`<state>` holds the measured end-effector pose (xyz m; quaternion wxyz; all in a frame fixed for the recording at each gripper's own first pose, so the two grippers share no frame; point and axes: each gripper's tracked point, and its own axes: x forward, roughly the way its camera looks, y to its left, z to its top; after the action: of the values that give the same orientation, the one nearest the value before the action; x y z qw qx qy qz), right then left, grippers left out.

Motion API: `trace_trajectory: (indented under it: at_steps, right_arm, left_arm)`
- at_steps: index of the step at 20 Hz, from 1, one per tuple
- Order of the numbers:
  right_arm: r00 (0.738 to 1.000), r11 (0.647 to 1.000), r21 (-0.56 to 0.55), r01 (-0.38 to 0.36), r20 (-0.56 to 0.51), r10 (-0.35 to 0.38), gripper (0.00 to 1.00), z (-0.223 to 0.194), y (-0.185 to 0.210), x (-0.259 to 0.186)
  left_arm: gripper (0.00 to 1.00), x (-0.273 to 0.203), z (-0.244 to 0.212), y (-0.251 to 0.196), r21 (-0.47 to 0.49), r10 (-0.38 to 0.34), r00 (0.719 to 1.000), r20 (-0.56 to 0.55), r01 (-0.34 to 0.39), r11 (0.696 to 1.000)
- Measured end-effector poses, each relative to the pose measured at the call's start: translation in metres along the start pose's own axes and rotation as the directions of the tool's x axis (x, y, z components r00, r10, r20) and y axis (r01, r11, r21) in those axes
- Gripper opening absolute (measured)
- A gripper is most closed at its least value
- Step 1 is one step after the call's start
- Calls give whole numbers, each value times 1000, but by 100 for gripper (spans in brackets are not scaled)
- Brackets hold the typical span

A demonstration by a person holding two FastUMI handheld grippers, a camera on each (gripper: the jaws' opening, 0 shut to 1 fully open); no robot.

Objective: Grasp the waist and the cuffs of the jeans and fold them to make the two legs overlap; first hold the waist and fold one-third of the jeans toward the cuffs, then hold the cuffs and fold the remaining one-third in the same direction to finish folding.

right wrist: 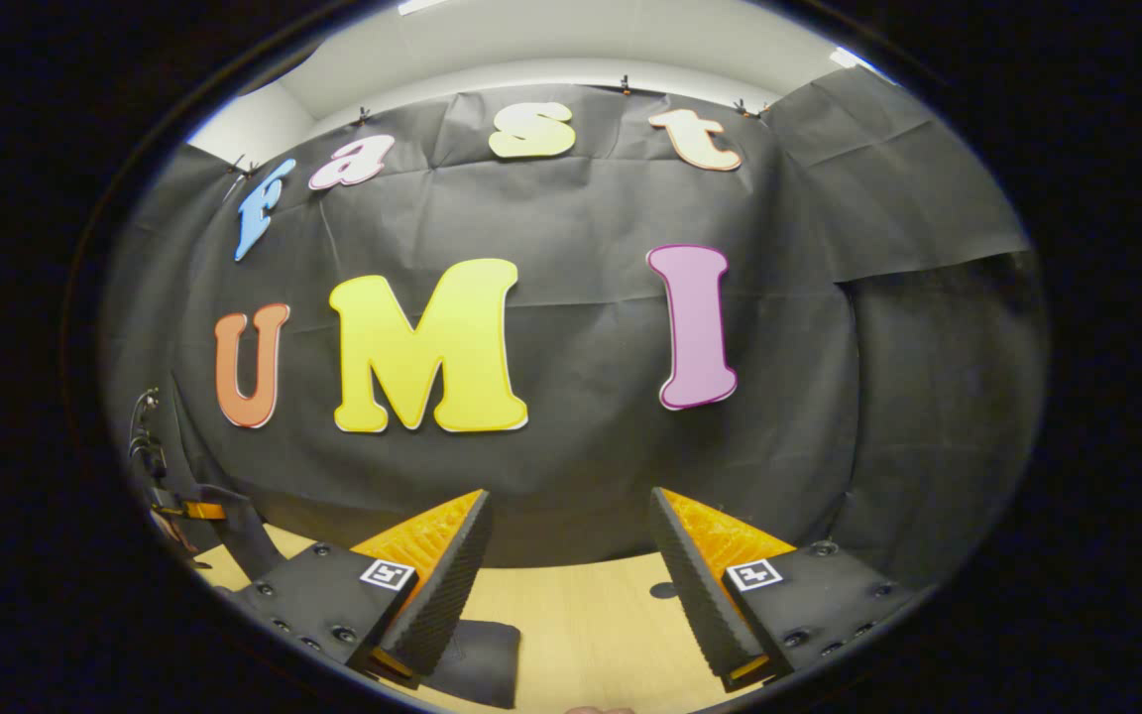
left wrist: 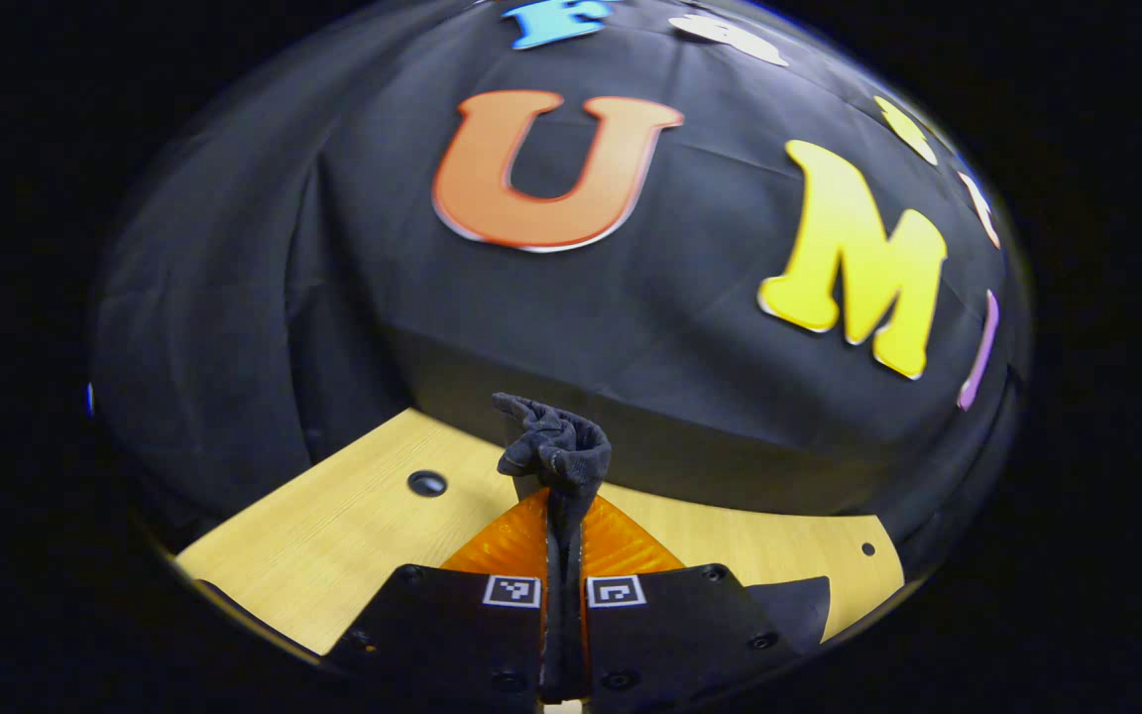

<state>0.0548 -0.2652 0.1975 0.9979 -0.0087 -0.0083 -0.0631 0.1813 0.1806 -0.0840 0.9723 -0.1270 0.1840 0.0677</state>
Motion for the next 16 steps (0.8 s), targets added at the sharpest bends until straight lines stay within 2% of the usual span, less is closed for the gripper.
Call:
trace_trajectory:
  at_steps: [4,7,9,11,16]
  right_arm:
    - [999,999,17,38,1,-38,99,1,-20,-6]
    - [998,998,26,65,-3,-65,99,-2,-34,-10]
    - [996,996,20,87,-7,-87,98,-5,-45,-15]
    - [993,993,13,115,-10,-115,98,-5,-58,-21]
    - [983,983,4,181,-25,-181,98,-11,-89,-36]
  left_arm:
    - [3,-24,44,-53,170,-131,991,20,125,977]
    - [3,-31,31,-107,291,-217,976,2,207,934]
    - [3,-33,10,-136,391,-267,963,-36,260,883]
    - [3,-37,-9,-157,508,-301,951,-70,294,810]
    - [4,-53,-74,-214,592,-376,903,-208,423,686]
